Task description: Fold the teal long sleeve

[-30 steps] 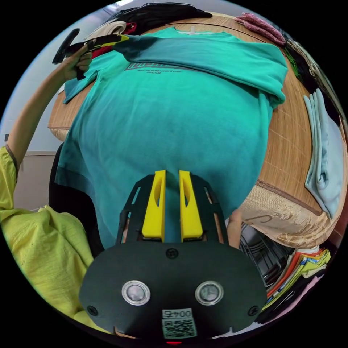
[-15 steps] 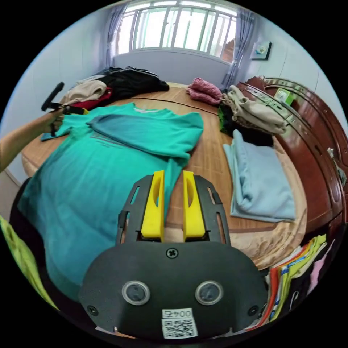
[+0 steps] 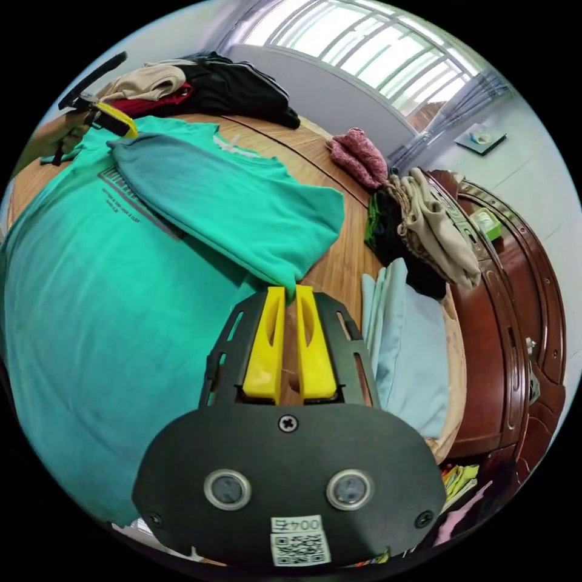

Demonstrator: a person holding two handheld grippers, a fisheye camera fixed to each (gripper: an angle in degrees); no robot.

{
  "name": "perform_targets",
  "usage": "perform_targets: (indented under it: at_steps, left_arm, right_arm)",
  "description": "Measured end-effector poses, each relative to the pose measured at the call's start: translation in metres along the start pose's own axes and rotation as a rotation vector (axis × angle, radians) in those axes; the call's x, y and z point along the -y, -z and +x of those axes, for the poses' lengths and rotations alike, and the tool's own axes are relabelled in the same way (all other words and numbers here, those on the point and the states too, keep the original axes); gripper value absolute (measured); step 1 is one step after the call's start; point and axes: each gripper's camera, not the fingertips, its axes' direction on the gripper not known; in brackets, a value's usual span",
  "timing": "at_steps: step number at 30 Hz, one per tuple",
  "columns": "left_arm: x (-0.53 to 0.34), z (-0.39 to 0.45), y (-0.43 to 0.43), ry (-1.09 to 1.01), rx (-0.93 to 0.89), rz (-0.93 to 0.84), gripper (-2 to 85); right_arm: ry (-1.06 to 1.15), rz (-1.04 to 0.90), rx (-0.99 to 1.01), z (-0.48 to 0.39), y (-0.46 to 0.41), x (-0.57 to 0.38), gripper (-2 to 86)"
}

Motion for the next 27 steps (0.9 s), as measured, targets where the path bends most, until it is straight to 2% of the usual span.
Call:
perform_targets:
  at_steps: [2,6,8,12,14,17,24,27]
  left_arm:
    - [0.003,0.003,-0.006,0.005,0.008,-0.016,11.7]
    - [0.002,0.013,-0.038,-0.014,0.037,-0.133,12.4]
    - [-0.003,0.019,-0.04,-0.035,0.06,-0.109,12.5]
    - [-0.012,0.027,-0.042,-0.041,0.077,-0.061,12.4]
    - [-0.018,0.031,-0.043,-0.037,0.093,-0.027,12.4]
    - [-0.027,0.034,-0.045,-0.023,0.095,0.02,12.4]
    - [-0.035,0.039,-0.048,-0.018,0.089,0.049,12.3]
    - [-0.037,0.044,-0.049,-0.025,0.103,0.055,12.3]
  right_arm:
    - [-0.083,-0.052,0.039,0.021,-0.012,0.0,4.3]
    - [-0.27,-0.069,0.248,0.066,-0.034,-0.018,6.9]
    - [-0.333,-0.062,0.304,0.091,-0.031,-0.024,8.0]
    - [-0.506,0.109,0.405,0.159,-0.014,-0.03,8.1]
    - [-0.522,0.154,0.447,0.181,-0.019,-0.011,10.3]
    - [-0.482,0.111,0.445,0.202,-0.045,0.045,12.4]
    - [-0.523,-0.023,0.437,0.254,-0.117,0.159,11.2]
    - [-0.453,-0.146,0.417,0.266,-0.142,0.223,13.3]
